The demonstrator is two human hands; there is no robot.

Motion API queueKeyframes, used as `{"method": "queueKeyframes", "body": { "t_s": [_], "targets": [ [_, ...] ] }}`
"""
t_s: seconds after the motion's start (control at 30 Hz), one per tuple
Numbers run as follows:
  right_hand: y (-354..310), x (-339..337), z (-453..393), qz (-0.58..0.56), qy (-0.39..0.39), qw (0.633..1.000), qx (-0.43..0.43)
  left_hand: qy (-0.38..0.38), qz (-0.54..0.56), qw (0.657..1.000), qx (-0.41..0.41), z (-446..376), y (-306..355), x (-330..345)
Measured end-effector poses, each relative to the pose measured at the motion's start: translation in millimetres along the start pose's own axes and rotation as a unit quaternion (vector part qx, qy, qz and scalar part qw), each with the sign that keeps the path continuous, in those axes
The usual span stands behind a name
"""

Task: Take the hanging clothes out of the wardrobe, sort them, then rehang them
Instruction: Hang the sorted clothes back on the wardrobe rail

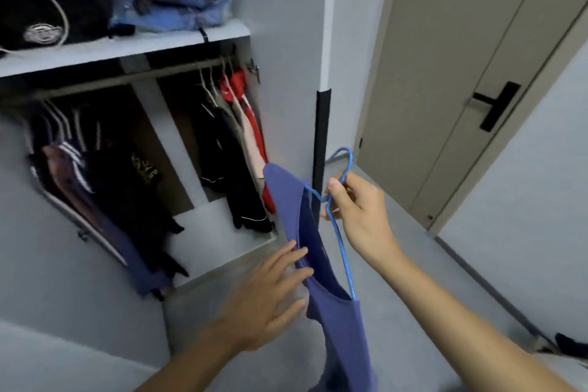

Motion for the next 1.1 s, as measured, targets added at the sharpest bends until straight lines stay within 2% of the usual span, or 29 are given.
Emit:
{"method": "queueKeyframes", "body": {
  "t_s": [0.23,0.4,0.5,0.63,0.8,1.1],
  "targets": [
    [-37,143,-22,0.019,-0.110,0.991,-0.069,0.055,-0.074,0.985,-0.145,82,-42,-63],
    [-74,238,-47,0.052,-0.147,0.979,-0.130,0.098,-0.061,0.971,-0.211,116,-102,-109],
    [-85,283,-73,0.078,-0.139,0.976,-0.145,0.111,-0.033,0.967,-0.226,124,-150,-125],
    [-98,327,-118,0.118,-0.091,0.974,-0.169,0.086,-0.028,0.972,-0.219,128,-227,-147],
    [-98,376,-183,0.143,-0.062,0.977,-0.145,0.071,-0.030,0.974,-0.211,129,-310,-172],
    [-113,445,-264,0.135,-0.023,0.981,-0.134,0.079,-0.045,0.975,-0.202,117,-417,-202]
  ]
}}
Point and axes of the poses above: each hand's wrist, its own z-axis away from the middle knuckle, its own x-axis out of the palm, y = z × x, the point moved 5 cm from there along -z, towards the middle knuckle, and after that the axes turned 15 degrees about x, right-handed, at the moved point
